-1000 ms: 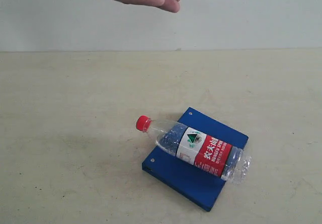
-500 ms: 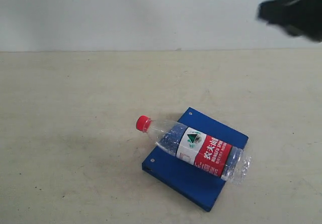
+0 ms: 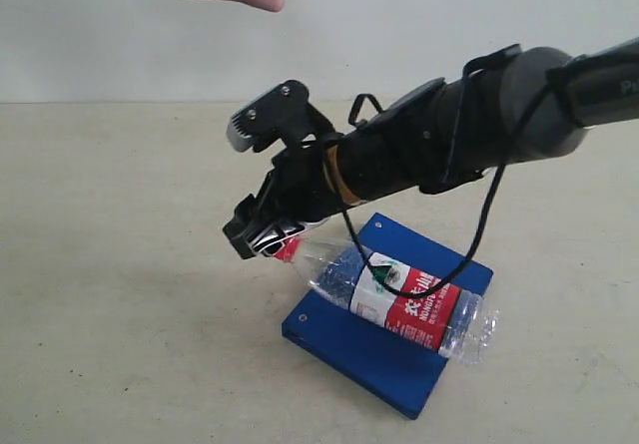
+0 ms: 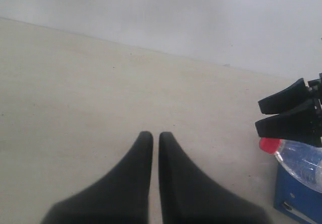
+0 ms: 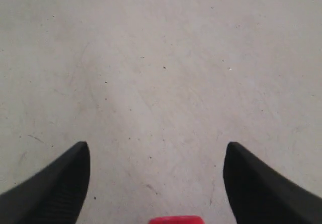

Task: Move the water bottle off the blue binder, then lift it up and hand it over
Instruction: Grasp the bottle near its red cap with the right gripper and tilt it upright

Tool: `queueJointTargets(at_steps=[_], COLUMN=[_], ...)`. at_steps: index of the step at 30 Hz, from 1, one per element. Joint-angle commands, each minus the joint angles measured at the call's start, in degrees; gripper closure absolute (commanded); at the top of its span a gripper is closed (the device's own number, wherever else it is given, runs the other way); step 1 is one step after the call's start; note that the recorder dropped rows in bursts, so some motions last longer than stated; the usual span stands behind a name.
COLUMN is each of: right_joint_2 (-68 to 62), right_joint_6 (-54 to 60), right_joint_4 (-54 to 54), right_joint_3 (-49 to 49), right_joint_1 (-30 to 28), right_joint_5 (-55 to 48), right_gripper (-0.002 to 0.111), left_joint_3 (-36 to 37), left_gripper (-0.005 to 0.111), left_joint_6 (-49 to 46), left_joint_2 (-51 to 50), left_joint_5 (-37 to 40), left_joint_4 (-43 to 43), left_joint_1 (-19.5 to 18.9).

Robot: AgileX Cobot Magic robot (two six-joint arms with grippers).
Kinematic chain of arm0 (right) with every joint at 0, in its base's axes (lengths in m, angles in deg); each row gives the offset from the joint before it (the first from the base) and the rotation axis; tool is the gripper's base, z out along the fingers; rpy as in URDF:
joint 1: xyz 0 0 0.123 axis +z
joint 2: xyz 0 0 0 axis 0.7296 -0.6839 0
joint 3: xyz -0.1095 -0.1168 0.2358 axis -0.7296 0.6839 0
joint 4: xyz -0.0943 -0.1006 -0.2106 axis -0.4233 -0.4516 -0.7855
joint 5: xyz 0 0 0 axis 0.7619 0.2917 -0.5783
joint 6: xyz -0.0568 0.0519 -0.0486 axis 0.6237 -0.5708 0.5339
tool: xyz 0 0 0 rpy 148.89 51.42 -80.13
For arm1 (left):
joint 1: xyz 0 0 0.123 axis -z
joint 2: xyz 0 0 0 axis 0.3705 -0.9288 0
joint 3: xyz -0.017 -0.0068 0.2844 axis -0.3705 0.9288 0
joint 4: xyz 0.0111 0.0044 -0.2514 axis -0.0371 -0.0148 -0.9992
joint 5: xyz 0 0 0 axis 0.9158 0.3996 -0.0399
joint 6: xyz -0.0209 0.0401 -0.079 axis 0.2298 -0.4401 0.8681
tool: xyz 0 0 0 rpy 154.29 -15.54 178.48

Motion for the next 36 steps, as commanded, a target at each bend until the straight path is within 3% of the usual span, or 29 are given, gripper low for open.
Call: queueJointTargets(at_steps=[1,25,34,36], right_joint_2=[-1.5,-5.6,-5.5,-5.1], right_joint_6=[-0.4,2.3,1.0,-0.5], right_joint_4=[0.2,0.2,0.2,0.2], right_joint_3=[-0.8,-0.8,-0.8,-0.8], right_joint_1=[1.3,1.3,1.3,1.3], right_joint_5=[-3.7,-8.1,-8.7,-10.1], right_gripper=[0.042,0.043,0.090,0.104], left_joint_3=[0.2,0.2,0.2,0.2], left_gripper=[0.102,0.102,0.102,0.102], left_joint_6=[-0.2,-0.2,-0.2,-0.2], left_joint_2=[0.2,0.2,0.2,0.2], left_joint_5=[-0.4,-0.4,-0.4,-0.4], left_joint_4=[0.0,0.0,0.0,0.0], left_joint_1=[0.1,0.1,0.1,0.1])
